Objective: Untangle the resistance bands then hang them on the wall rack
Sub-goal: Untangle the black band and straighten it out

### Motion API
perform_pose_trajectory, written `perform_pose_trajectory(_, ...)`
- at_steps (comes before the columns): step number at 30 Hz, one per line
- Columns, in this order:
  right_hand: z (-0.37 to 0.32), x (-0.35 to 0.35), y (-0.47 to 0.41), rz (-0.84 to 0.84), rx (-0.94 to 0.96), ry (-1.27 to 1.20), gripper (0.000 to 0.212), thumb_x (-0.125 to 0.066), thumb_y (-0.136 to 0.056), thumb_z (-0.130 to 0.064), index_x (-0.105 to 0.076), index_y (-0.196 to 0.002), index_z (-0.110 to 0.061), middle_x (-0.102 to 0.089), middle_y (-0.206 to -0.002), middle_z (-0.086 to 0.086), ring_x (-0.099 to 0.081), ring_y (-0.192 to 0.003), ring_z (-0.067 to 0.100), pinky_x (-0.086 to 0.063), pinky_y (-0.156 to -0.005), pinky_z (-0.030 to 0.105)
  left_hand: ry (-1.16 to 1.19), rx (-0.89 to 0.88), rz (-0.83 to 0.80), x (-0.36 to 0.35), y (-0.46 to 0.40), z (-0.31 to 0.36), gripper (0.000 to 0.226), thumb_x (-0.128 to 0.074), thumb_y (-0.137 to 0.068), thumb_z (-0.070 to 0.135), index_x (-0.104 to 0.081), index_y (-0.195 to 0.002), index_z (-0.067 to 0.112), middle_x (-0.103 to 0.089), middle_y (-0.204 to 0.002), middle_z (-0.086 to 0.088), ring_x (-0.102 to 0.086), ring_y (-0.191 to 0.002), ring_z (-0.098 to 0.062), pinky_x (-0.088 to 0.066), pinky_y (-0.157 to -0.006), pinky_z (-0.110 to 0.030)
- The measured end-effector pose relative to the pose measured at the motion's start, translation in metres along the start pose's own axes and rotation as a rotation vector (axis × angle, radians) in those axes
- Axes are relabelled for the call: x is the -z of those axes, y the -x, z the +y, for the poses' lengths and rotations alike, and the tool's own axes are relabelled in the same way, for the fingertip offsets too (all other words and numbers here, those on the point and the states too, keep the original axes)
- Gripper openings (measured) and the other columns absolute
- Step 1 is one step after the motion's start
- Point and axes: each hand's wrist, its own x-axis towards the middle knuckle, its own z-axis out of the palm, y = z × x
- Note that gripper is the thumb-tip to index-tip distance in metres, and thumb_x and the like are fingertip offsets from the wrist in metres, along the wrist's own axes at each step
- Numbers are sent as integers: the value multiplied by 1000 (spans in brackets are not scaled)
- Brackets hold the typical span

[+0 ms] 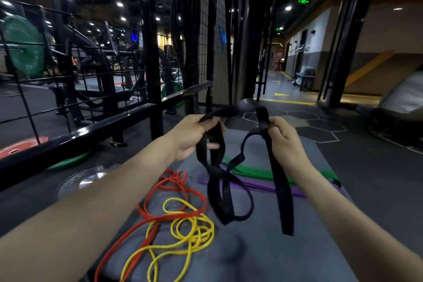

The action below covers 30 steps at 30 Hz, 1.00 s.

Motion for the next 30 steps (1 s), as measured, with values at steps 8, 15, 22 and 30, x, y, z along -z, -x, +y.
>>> perform_pose_trajectory(8,3,28,36,-136,-82,24,22,-41,-97,-12,-48,-76,-13,-45,-66,2,-41,-61,14,-30,-59,31,-367,44,-129,-41,24,-34,14,-64,-87,19,-63,-88,6,-64,-83,-5,-62,-78,-16,-52,-76,-28)
perform_pose_trajectory(15,23,63,61,-351,-17,334,13,-48,-93,-3,-60,-95,-10,-58,-85,-4,-54,-80,9,-37,-73,22,-1248,210,-505,-60,22,-61,53,-78,-73,21,-57,-120,9,-61,-117,-4,-57,-108,-19,-41,-75,-21)
perform_pose_trajectory(22,25,87,63,-359,170,321,35,-44,-82,15,-65,-96,-8,-60,-95,-3,-56,-98,14,-42,-89,18,-792,26,-225,-71,-17,-79,56,-60,-85,-1,-39,-135,13,-47,-132,-4,-49,-120,-19,-46,-93,-30)
perform_pose_trajectory(30,27,103,57,-297,170,289,36,-48,-81,14,-67,-93,-14,-62,-90,-9,-58,-88,5,-42,-79,7,-664,-102,-223,-96,-29,-120,20,-68,-81,6,-55,-78,20,-58,-74,5,-55,-81,-16,-42,-75,-27)
